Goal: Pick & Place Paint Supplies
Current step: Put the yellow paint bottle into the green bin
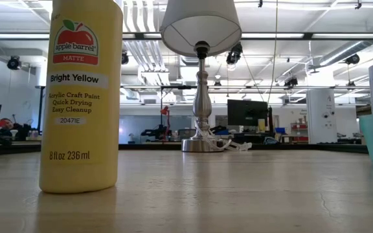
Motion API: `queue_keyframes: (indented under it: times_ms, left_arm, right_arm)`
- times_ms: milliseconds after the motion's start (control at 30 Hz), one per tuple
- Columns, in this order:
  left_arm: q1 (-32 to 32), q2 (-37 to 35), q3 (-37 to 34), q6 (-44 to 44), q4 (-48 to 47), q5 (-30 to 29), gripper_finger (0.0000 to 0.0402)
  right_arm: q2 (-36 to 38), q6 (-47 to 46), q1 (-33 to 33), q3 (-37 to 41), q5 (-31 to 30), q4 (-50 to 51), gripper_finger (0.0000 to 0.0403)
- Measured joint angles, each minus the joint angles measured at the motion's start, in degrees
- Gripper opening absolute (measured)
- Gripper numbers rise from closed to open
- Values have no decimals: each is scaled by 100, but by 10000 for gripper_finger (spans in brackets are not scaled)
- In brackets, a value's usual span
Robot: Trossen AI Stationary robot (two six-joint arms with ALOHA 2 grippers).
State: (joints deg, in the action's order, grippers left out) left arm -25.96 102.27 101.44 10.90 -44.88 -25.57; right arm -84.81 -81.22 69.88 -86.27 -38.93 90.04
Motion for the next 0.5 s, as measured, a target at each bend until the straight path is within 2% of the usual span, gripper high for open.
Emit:
queue_keyframes:
  times_ms: [267,500]
  left_arm:
    - [-588,-221,170,99,-574,-722,309]
    - [-1340,-280,212,1020,-1321,-1223,309]
  right_arm:
    - [4,507,-213,-112,-213,-2,210]
    - [4,678,-368,-110,-218,-2,216]
